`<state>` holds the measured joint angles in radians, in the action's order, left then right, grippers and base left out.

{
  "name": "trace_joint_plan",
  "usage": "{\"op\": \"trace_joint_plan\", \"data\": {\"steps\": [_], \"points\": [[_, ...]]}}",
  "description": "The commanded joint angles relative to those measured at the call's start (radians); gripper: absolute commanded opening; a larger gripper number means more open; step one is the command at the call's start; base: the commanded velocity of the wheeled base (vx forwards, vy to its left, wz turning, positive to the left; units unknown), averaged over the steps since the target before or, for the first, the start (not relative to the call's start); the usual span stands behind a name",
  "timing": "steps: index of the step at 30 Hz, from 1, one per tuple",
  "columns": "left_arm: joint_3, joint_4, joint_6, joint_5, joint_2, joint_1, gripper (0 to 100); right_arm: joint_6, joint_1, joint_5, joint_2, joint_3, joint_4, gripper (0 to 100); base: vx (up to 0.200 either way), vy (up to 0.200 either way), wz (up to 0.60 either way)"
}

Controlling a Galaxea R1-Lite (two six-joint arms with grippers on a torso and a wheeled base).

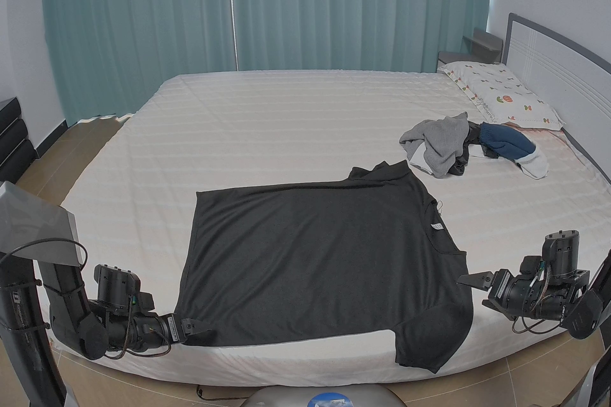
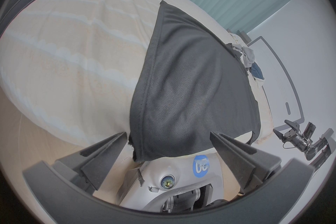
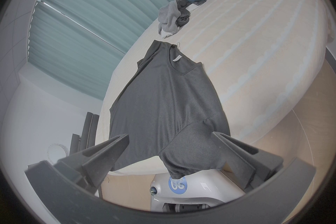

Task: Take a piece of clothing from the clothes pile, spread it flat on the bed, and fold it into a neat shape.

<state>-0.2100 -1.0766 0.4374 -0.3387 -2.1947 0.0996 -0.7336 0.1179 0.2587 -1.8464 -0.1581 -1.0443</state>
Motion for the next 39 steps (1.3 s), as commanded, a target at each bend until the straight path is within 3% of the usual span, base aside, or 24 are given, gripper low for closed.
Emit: {"op": "trace_joint_plan", "data": {"steps": [1, 2, 3, 18, 26, 29, 39], "points": [[-0.011, 0.001, 0.003, 0.0, -0.017, 0.005, 100, 0.0, 0.0, -0.001, -0.001, 0.0, -0.002, 100, 0.0, 0.0, 0.0], [-0.011, 0.003, 0.004, 0.0, -0.017, 0.005, 100, 0.0, 0.0, 0.001, -0.001, 0.0, -0.002, 100, 0.0, 0.0, 0.0], [-0.009, 0.003, 0.004, 0.0, -0.016, 0.005, 0, 0.0, 0.0, -0.001, -0.002, 0.0, -0.002, 100, 0.0, 0.0, 0.0], [0.04, 0.001, 0.024, 0.033, 0.006, -0.032, 0, 0.008, 0.008, -0.003, -0.014, 0.003, 0.0, 100, 0.0, 0.0, 0.0], [0.058, 0.001, 0.03, 0.032, 0.046, -0.095, 0, 0.036, 0.006, -0.004, -0.059, 0.012, 0.007, 100, 0.0, 0.0, 0.0], [0.066, 0.0, 0.069, 0.032, 0.061, -0.095, 0, 0.079, -0.012, -0.004, -0.128, 0.009, -0.003, 100, 0.0, 0.0, 0.0], [0.057, 0.0, 0.182, 0.023, 0.084, -0.092, 0, 0.088, -0.06, -0.003, -0.278, -0.07, -0.002, 100, 0.0, 0.0, 0.0]]}}
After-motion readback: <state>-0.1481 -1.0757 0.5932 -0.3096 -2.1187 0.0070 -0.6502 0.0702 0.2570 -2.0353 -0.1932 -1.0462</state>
